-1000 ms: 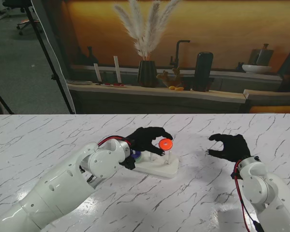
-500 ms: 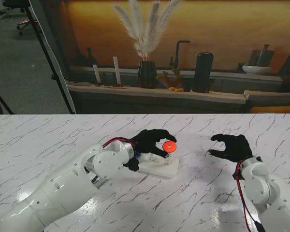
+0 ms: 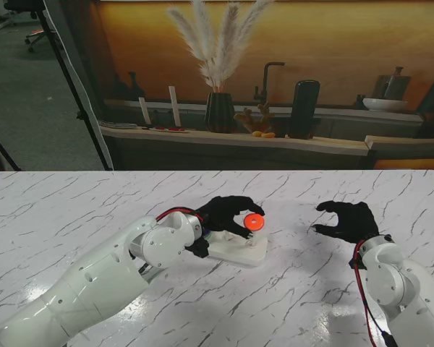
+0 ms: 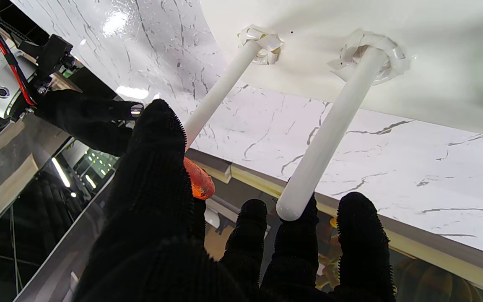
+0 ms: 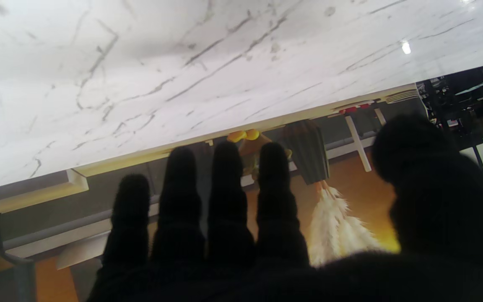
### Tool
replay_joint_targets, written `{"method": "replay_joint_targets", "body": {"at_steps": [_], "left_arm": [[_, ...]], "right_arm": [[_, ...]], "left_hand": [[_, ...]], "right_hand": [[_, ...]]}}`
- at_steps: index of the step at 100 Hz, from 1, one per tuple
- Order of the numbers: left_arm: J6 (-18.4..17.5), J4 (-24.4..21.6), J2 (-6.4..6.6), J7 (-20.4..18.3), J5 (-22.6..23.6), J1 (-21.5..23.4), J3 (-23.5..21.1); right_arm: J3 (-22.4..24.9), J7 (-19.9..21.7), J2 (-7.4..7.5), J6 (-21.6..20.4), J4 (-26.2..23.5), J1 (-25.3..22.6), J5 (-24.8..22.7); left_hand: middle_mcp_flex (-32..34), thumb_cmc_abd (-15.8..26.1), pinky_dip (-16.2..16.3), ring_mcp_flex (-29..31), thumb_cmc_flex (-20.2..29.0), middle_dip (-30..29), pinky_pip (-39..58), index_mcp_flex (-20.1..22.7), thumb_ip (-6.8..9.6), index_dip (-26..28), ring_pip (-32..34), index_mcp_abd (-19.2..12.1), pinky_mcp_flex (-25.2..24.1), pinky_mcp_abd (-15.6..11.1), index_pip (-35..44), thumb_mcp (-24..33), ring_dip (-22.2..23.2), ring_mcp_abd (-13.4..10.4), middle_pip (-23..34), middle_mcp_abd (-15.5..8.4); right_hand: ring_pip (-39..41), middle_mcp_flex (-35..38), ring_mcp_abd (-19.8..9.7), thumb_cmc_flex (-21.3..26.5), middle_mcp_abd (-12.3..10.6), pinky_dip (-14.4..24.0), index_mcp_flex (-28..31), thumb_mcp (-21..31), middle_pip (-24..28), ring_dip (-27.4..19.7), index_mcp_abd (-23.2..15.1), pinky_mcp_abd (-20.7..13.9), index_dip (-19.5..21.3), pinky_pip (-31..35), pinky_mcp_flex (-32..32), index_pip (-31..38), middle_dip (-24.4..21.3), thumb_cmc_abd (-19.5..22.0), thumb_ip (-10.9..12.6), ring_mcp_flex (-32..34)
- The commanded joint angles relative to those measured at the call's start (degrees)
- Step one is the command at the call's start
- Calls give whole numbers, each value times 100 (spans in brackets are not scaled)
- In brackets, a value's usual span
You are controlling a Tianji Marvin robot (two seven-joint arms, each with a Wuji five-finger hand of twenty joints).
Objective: Move the three rings of the Hanoi Tower from the left rod to the right rod
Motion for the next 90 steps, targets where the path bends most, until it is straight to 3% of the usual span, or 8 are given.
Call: {"method": "replay_joint_targets", "body": {"at_steps": [1, 52, 75, 90], "left_arm": [[-146, 66, -63, -47, -69, -16, 37], [-130, 180, -94, -47, -136, -67, 129], [-141, 204, -67, -111, -83, -88, 159], [-145, 300, -116, -33, -202, -43, 187]], "right_arm": [[-7, 13, -17, 9, -27, -54, -14], [22, 4, -18, 10, -21, -84, -18], [-1, 9, -17, 8, 4, -69, -5], [-3, 2, -20, 13, 6, -69, 3]], "left_hand": [[118, 397, 214, 123, 342, 73, 487, 414, -44, 257, 163, -441, 90, -37, 634, 176, 111, -72, 85, -89], [110, 388, 487, 183, 369, 85, 791, 410, -41, 225, 309, -417, 289, -81, 690, 184, 163, -67, 145, -83], [91, 356, 546, 189, 428, 86, 769, 381, -16, 183, 287, -207, 300, -96, 668, 219, 130, -127, 168, -106], [88, 322, 569, 197, 476, 97, 764, 400, -8, 191, 299, -172, 352, -137, 707, 241, 119, -140, 209, -107]], "right_hand": [[56, 83, -8, 39, 23, 83, 23, -97, 42, 68, 34, 1844, 51, 87, -19, 37, 7, 24, 143, 104], [60, 83, -14, 57, 18, 80, 16, -116, 48, 66, 31, 1848, 48, 95, -14, 45, 4, 18, 143, 105], [61, 81, -6, 52, 18, 79, 20, -116, 52, 66, 39, 1849, 48, 97, -13, 49, 4, 19, 142, 102], [63, 82, -13, 56, 11, 78, 25, -115, 52, 66, 45, 1849, 47, 97, -15, 50, 3, 21, 143, 103]]}}
